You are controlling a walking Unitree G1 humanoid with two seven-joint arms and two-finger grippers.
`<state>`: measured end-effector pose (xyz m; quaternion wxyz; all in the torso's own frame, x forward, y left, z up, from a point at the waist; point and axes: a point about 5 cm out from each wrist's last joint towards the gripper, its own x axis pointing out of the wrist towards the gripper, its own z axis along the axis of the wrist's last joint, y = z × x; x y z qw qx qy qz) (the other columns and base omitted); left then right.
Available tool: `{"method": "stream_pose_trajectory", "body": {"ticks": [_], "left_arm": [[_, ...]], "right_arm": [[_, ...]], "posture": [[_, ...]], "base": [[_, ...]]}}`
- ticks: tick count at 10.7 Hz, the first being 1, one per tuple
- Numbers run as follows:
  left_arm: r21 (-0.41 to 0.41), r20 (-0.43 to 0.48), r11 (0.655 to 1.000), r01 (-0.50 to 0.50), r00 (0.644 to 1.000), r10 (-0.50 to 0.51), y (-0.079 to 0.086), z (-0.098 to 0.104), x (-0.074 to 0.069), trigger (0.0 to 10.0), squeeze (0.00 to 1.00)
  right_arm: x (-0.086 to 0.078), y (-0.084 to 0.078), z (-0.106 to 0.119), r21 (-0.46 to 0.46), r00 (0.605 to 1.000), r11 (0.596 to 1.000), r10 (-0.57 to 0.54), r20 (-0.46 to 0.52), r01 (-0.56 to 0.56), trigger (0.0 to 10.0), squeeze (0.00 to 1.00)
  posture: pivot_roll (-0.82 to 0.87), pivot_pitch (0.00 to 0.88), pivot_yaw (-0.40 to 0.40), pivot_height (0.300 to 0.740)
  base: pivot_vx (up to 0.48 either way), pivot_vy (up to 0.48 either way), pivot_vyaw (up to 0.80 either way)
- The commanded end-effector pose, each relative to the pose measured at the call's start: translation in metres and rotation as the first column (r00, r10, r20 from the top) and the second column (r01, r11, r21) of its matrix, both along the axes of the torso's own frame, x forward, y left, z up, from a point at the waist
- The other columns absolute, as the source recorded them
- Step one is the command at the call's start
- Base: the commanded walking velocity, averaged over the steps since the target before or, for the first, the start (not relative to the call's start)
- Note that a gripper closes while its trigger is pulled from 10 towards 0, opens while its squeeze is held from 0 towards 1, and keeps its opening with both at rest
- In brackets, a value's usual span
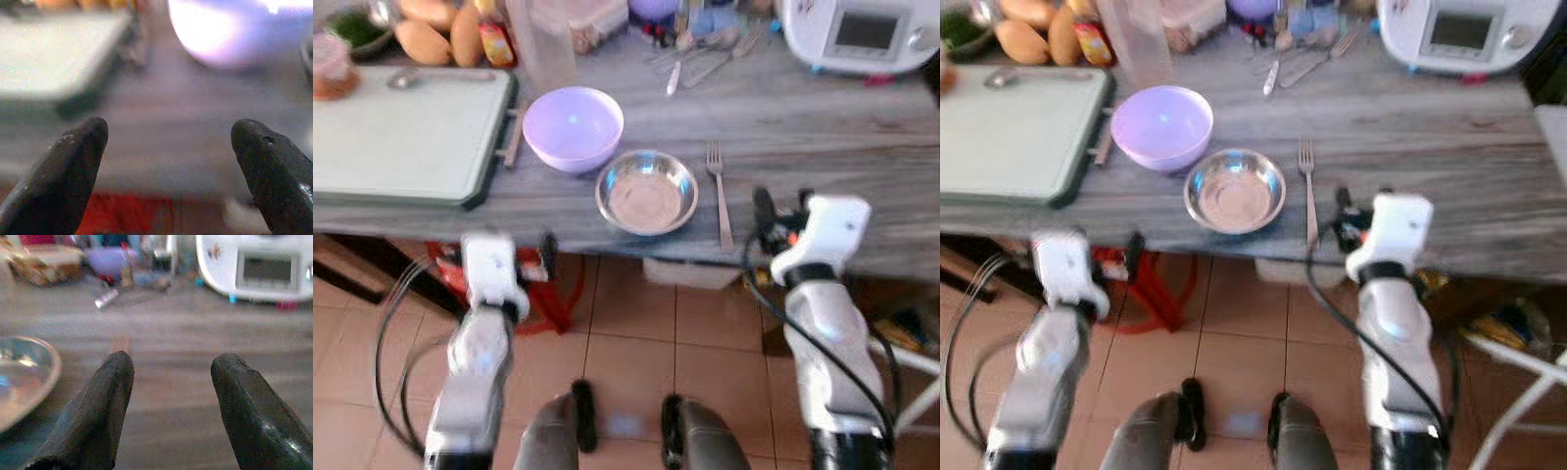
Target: Setting the table
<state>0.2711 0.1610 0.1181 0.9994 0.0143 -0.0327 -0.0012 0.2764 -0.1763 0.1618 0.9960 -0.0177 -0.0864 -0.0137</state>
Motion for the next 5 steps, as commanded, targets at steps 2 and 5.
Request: {"method": "stream_pose_trajectory", "body": {"ticks": [2,5], "left_arm": [[-0.004,-0.001,1.0,-0.021,1.0,0.021,0.004,-0.003,0.002,10.0,0.0],[-0.004,-0.002,1.0,-0.014,1.0,0.014,0.002,-0.006,0.006,10.0,0.0]], "right_arm": [[0.003,-0.006,-0.004,-0.016,1.0,1.0,-0.025,-0.006,0.025,10.0,0.0],[0.012,-0.014,-0.003,-0.048,0.998,0.998,-0.051,0.022,0.052,10.0,0.0]], "posture": [[-0.07,0.08,0.016,0.74],[-0.08,0.068,0.016,0.74]], "base": [[-0.274,0.0,0.0],[-0.275,0.0,0.0]]}}
